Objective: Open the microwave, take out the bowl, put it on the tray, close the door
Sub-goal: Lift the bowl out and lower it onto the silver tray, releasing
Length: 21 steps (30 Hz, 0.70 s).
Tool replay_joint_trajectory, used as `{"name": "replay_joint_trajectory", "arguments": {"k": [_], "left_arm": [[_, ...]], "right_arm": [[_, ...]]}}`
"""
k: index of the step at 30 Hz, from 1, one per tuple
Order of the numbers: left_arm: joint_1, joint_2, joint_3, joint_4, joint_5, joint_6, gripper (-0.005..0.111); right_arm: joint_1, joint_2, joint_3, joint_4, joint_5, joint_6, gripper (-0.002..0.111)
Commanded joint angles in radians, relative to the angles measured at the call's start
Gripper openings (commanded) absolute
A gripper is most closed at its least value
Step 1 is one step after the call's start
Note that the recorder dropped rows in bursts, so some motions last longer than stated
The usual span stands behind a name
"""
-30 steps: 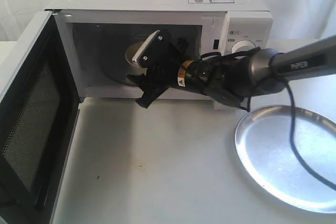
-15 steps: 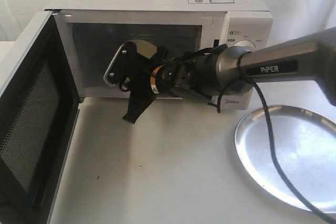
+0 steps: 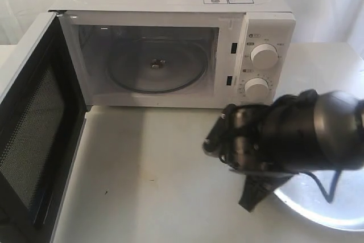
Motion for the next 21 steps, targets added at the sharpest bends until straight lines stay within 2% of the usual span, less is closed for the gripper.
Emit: {"name": "replay_joint_trajectory", "arguments": {"k": [1,5,10,16,20,21], "left_arm": [[-0.004,-0.003,0.002,-0.004,-0.001,-0.003,0.000],[-0.004,-0.003,0.002,-0.004,-0.001,-0.003,0.000],[-0.004,-0.003,0.002,-0.004,-0.001,-0.003,0.000],[-0.004,-0.003,0.002,-0.004,-0.001,-0.003,0.000],[-0.004,-0.003,0.002,-0.004,-0.001,-0.003,0.000],[-0.004,-0.003,0.002,-0.004,-0.001,-0.003,0.000]], "right_arm": [[-0.004,-0.027,0.127,-0.254,0.038,0.218,0.000],[-0.004,-0.027,0.185,-0.405,0.047,0.466,0.000],[-0.004,-0.027,0.189,-0.411,0.038,0.529,0.002],[-0.004,-0.027,0.189,-0.445,-0.034,0.529,0.023],[-0.004,-0.027,0.189,-0.495,-0.070,0.541,0.043],[-0.004,-0.027,0.189,-0.556,-0.066,0.583,0.048]]}}
